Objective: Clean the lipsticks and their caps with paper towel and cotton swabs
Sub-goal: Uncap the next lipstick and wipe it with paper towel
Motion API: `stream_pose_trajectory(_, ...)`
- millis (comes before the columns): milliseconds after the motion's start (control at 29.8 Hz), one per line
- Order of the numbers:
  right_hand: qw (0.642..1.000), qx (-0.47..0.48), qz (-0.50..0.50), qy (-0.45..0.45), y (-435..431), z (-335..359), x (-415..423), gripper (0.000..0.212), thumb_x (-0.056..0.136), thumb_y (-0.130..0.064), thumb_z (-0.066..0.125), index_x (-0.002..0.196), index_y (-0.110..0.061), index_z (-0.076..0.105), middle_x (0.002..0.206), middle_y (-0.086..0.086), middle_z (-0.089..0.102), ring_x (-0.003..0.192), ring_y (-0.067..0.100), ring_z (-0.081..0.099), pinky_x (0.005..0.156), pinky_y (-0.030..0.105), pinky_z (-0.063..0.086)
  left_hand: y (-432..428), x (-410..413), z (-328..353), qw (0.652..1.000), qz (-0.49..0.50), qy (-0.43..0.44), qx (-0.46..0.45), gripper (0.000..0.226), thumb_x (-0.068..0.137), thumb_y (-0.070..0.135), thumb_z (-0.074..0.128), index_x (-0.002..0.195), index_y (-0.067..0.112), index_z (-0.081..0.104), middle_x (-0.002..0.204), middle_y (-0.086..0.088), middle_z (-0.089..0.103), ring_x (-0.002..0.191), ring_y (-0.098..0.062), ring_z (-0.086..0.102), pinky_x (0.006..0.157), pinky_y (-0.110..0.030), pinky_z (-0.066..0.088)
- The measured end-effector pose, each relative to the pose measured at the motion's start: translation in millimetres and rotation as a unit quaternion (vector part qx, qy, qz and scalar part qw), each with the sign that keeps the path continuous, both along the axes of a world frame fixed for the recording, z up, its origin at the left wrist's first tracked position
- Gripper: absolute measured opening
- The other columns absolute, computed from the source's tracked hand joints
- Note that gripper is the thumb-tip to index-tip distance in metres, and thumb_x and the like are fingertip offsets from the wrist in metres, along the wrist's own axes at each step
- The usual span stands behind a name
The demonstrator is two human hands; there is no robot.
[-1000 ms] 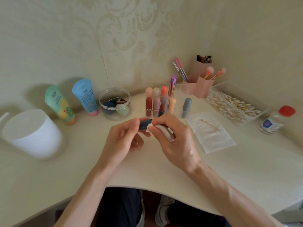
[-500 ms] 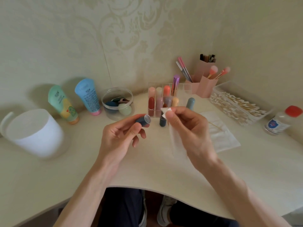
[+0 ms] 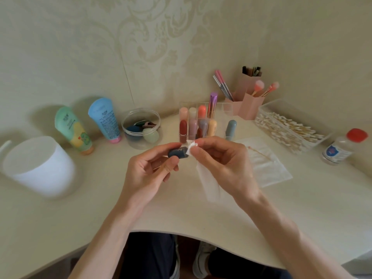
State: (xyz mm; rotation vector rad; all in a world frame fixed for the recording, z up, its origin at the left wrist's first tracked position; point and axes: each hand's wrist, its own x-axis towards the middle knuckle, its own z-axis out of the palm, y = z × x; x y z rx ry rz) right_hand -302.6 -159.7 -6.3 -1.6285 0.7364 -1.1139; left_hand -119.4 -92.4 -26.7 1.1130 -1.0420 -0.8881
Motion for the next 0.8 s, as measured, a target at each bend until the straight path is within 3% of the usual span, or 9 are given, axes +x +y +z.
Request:
stream_pose_trajectory(101,0.990,-0.063,-0.011,0.129,-10,-3,-11,0.005,0.095,-0.018,0.078,0.097,-0.020,0.081,0.080,-0.015,0.074,0.068,0.006,0.066,0.069,0.018,0.051,-1,3,0,0.999,0.046,-0.017,0.008,0.029,0.092,0.009,0.073,0.120,0.018,0.076,0.103,-0.005,0.078,0.083,-0.016,0.068,0.067,-0.025,0.052)
stream_pose_trajectory(235,0.952,-0.153,-0.003,0.265,-16,-5,-21,0.010,0.093,-0.031,0.079,0.102,-0.027,0.081,0.081,-0.023,0.070,0.076,0.004,0.065,0.071,0.012,0.047,-7,8,-11,0.978,0.127,-0.164,0.014,0.032,0.093,0.009,0.075,0.120,0.027,0.076,0.103,0.007,0.077,0.083,-0.017,0.070,0.076,-0.029,0.057)
stream_pose_trajectory(369,0.921,-0.210,0.011,0.328,-20,-6,-27,0.032,0.090,-0.054,0.072,0.109,-0.030,0.079,0.092,-0.020,0.073,0.083,0.003,0.067,0.074,0.015,0.049,-10,12,-21,0.900,0.194,-0.389,0.002,0.042,0.090,0.009,0.074,0.124,0.033,0.073,0.098,0.014,0.065,0.075,-0.013,0.060,0.068,-0.012,0.043)
stream_pose_trajectory(436,0.919,-0.199,-0.005,0.341,-26,-2,-34,0.034,0.087,-0.059,0.074,0.108,-0.032,0.078,0.089,-0.020,0.072,0.084,0.005,0.067,0.073,0.015,0.049,-10,14,-23,0.863,0.205,-0.462,0.010,0.042,0.091,0.013,0.072,0.127,0.035,0.072,0.099,0.011,0.059,0.071,-0.010,0.055,0.066,-0.012,0.039)
stream_pose_trajectory(603,0.905,-0.117,0.044,0.406,-33,4,-46,0.037,0.076,-0.065,0.081,0.105,-0.042,0.077,0.090,-0.023,0.071,0.090,0.000,0.064,0.076,0.014,0.048,-14,12,-23,0.836,0.200,-0.512,0.011,0.050,0.092,0.012,0.071,0.139,0.029,0.064,0.099,0.004,0.057,0.080,-0.017,0.058,0.072,-0.030,0.048)
stream_pose_trajectory(704,0.906,-0.096,0.062,0.407,-32,2,-46,0.028,0.082,-0.053,0.084,0.107,-0.040,0.078,0.094,-0.023,0.073,0.092,-0.003,0.063,0.077,0.014,0.047,-14,10,-23,0.840,0.204,-0.503,0.014,0.057,0.093,0.016,0.071,0.147,0.025,0.056,0.100,0.001,0.058,0.085,-0.022,0.059,0.075,-0.038,0.053)
stream_pose_trajectory(804,0.915,-0.104,0.082,0.381,-29,0,-40,0.021,0.087,-0.039,0.084,0.107,-0.036,0.079,0.095,-0.022,0.074,0.090,-0.002,0.064,0.077,0.012,0.046,-11,6,-18,0.839,0.238,-0.490,0.014,0.053,0.092,0.020,0.073,0.143,0.022,0.058,0.114,-0.002,0.056,0.095,-0.021,0.059,0.081,-0.033,0.051)
